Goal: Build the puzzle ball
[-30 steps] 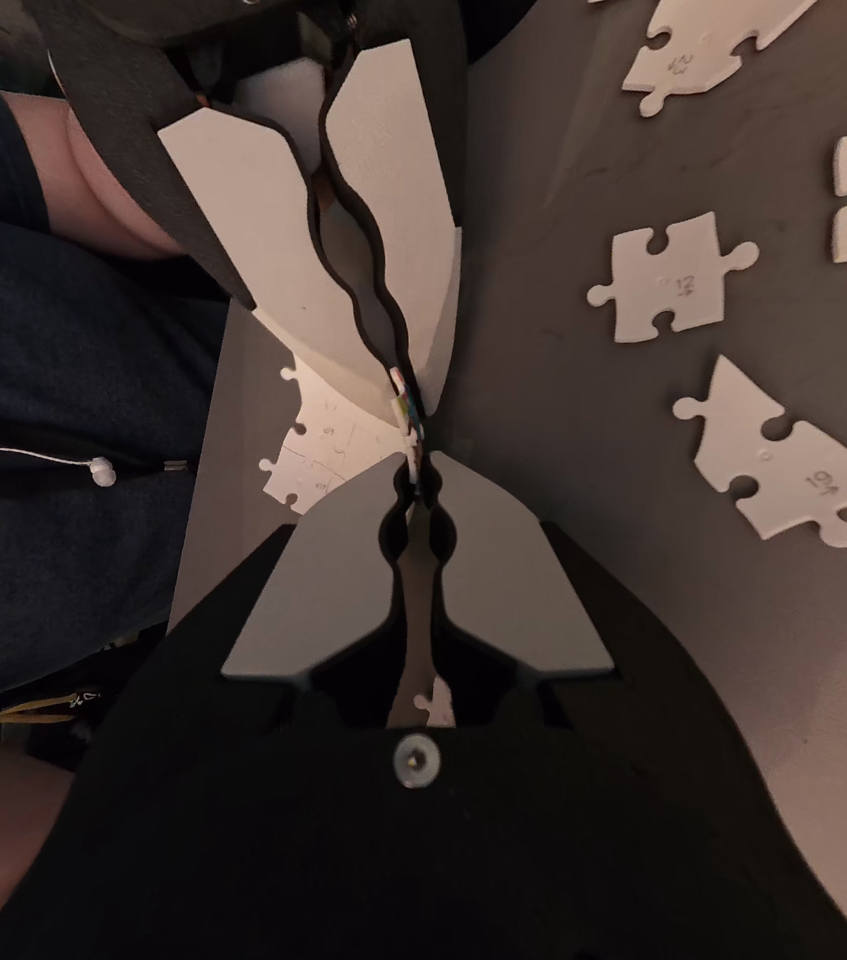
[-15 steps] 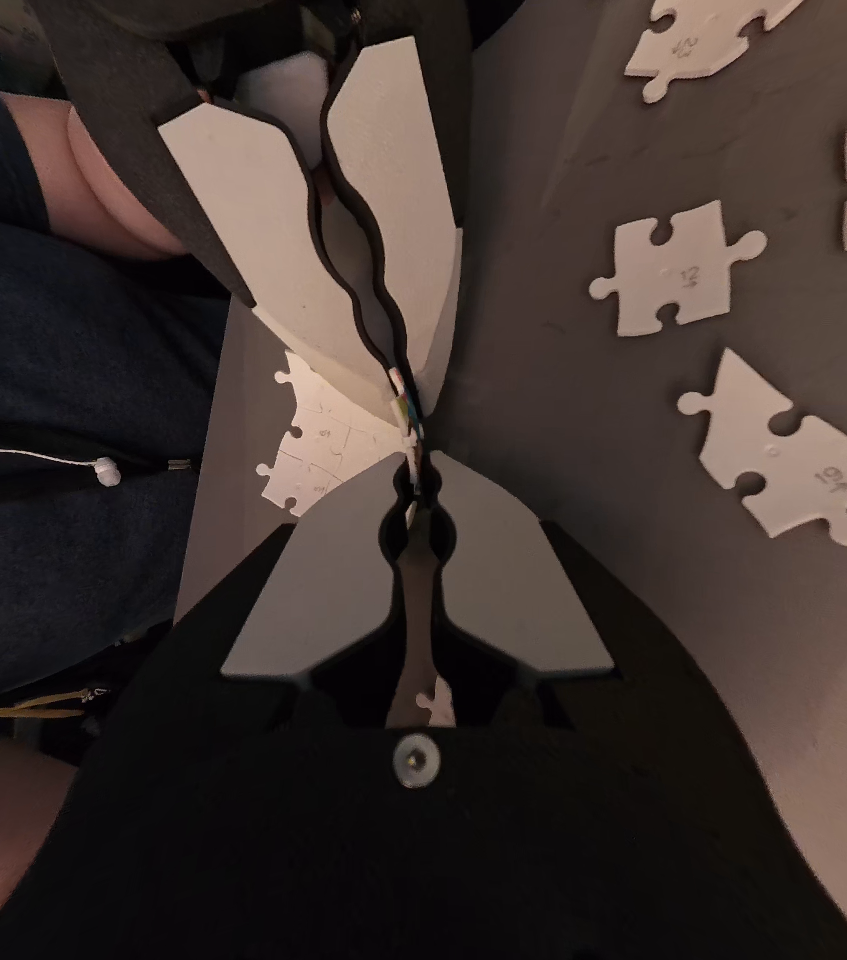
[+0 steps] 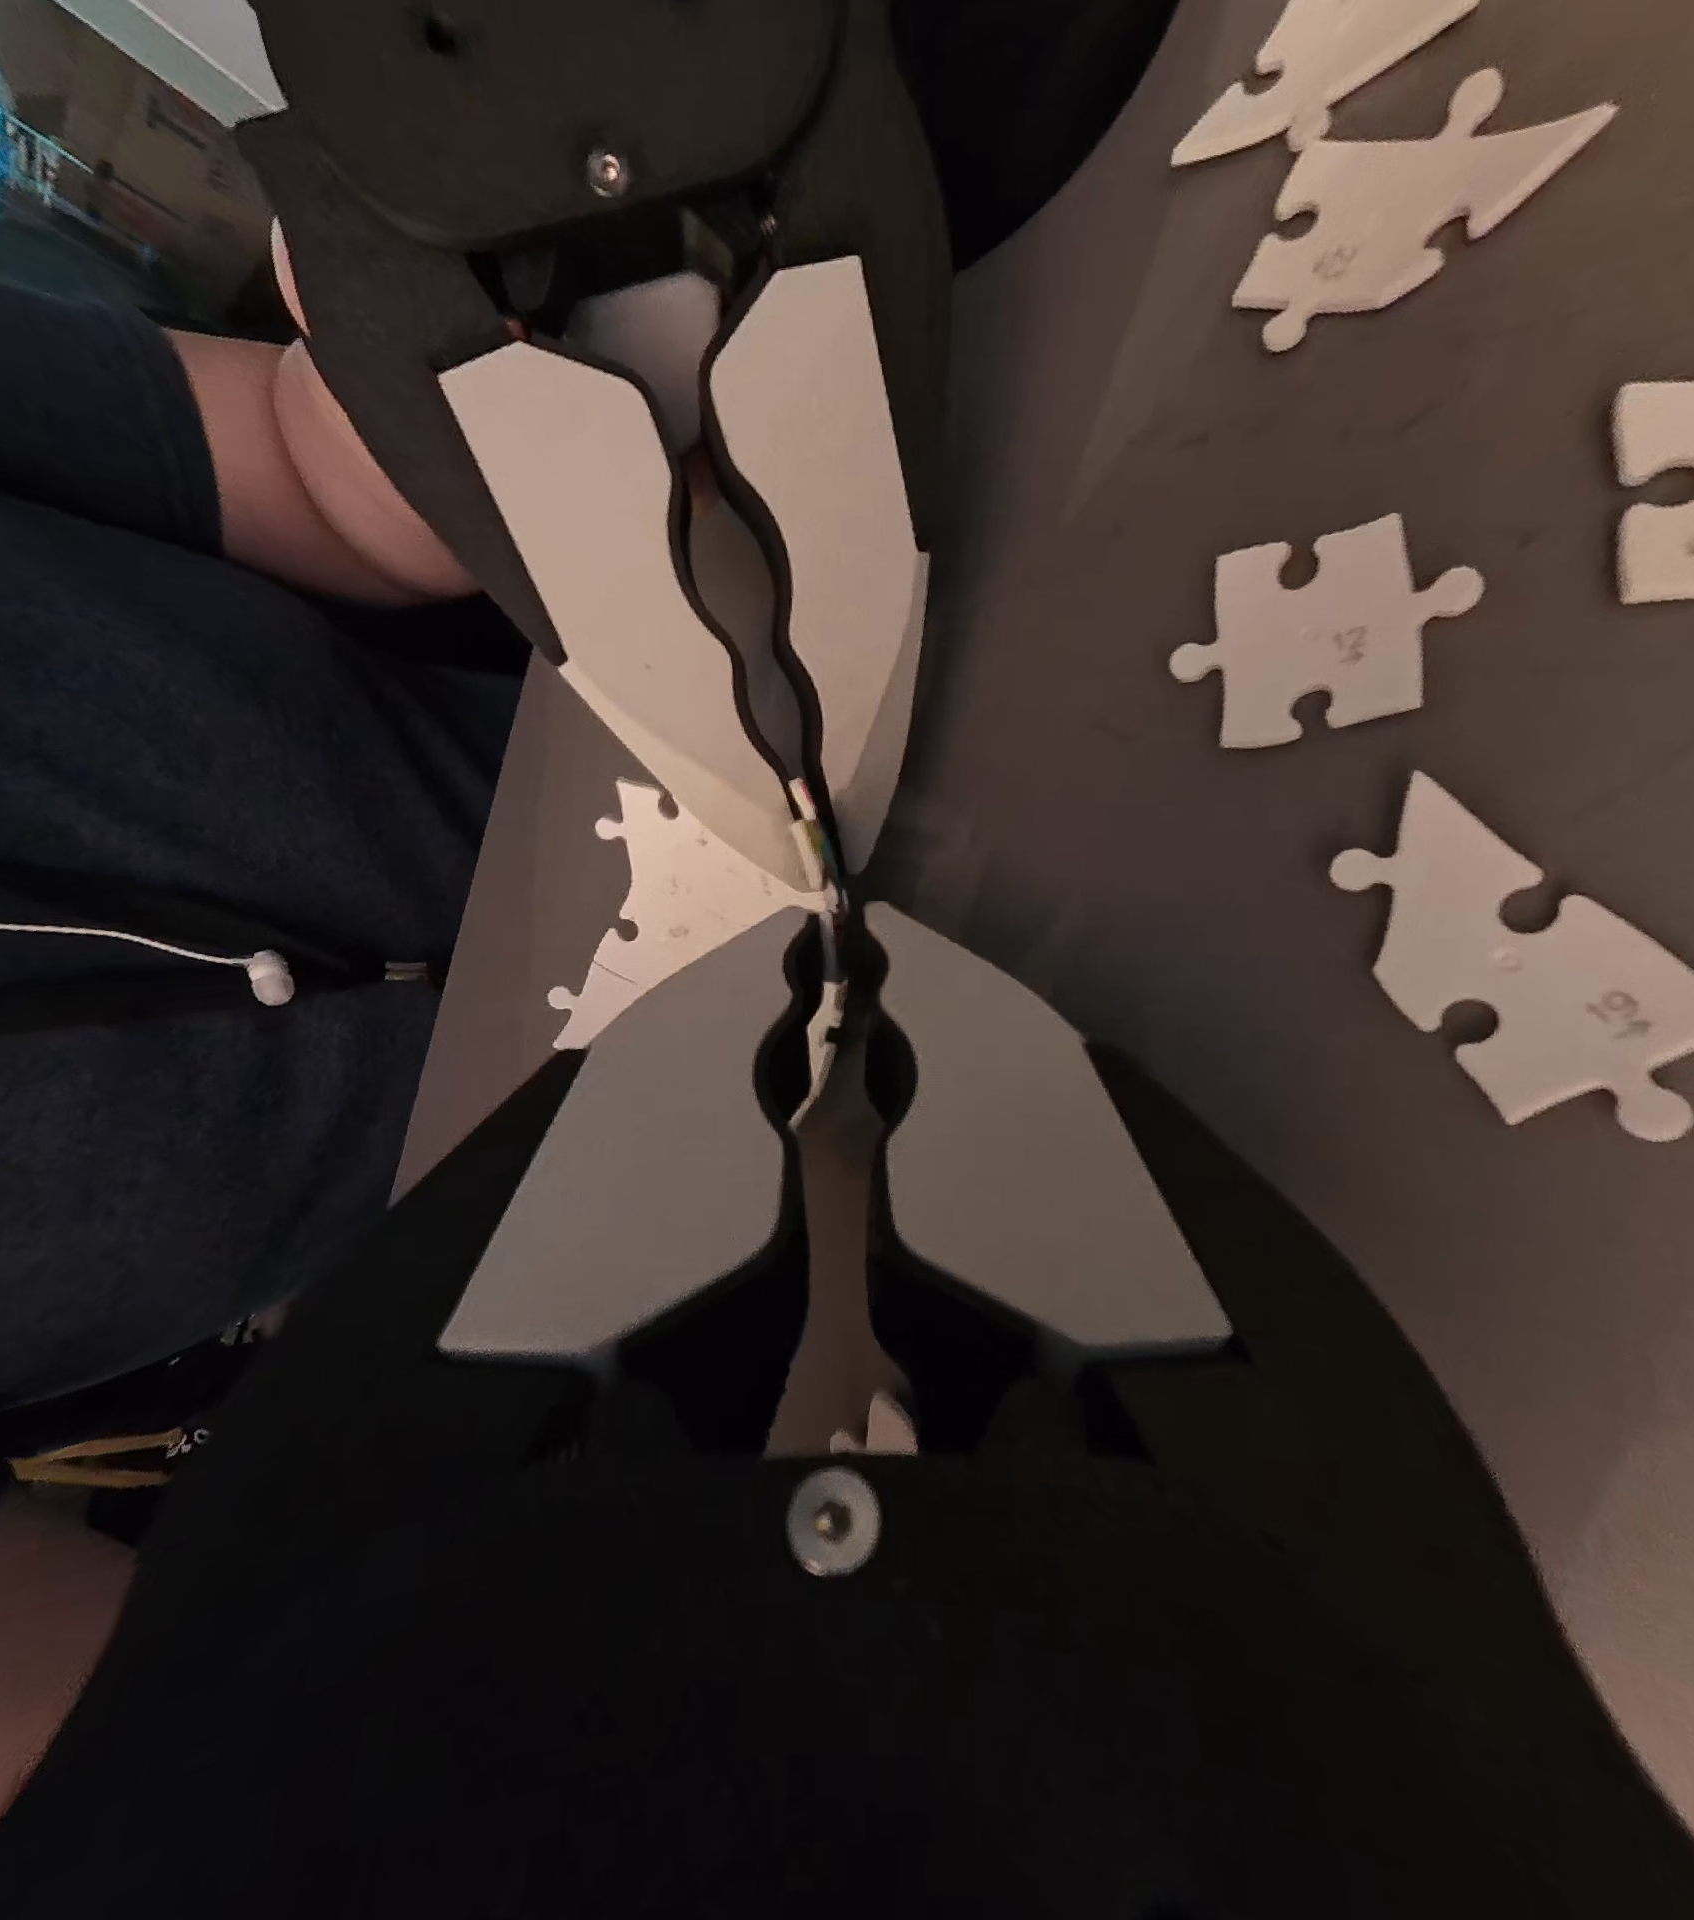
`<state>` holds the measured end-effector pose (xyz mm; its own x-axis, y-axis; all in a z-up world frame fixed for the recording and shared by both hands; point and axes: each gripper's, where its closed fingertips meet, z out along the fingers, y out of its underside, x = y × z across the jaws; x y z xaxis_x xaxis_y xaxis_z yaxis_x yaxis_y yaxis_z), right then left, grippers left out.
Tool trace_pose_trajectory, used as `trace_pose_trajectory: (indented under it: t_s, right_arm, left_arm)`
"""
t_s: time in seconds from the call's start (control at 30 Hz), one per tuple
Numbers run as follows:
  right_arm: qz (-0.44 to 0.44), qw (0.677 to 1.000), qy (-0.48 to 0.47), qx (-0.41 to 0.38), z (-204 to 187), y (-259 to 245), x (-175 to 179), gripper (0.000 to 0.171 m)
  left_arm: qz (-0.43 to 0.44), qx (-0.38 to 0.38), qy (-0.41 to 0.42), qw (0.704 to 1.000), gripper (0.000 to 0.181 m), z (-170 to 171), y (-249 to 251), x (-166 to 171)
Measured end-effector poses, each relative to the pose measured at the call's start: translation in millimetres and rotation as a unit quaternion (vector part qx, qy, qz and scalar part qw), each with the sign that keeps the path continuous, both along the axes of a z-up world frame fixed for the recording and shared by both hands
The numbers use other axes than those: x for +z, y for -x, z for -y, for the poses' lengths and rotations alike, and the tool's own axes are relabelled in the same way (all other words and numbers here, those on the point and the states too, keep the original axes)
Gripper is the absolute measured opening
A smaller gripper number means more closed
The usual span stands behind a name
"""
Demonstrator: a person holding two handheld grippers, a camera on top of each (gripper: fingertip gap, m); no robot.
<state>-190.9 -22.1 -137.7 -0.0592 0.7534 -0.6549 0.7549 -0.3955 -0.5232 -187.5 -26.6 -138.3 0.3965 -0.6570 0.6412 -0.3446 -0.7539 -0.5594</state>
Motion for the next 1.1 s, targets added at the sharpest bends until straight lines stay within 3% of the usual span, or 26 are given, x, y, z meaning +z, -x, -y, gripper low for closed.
trace_pose_trajectory:
  t_s: [1.1]
  right_arm:
    - [-0.024, 1.0, 0.013, 0.006, 2.5, 5.0, -0.1, 0.004]
  left_arm:
    - [0.002, -0.007, -0.006, 1.0, 0.002, -0.3, 0.2, 1.6]
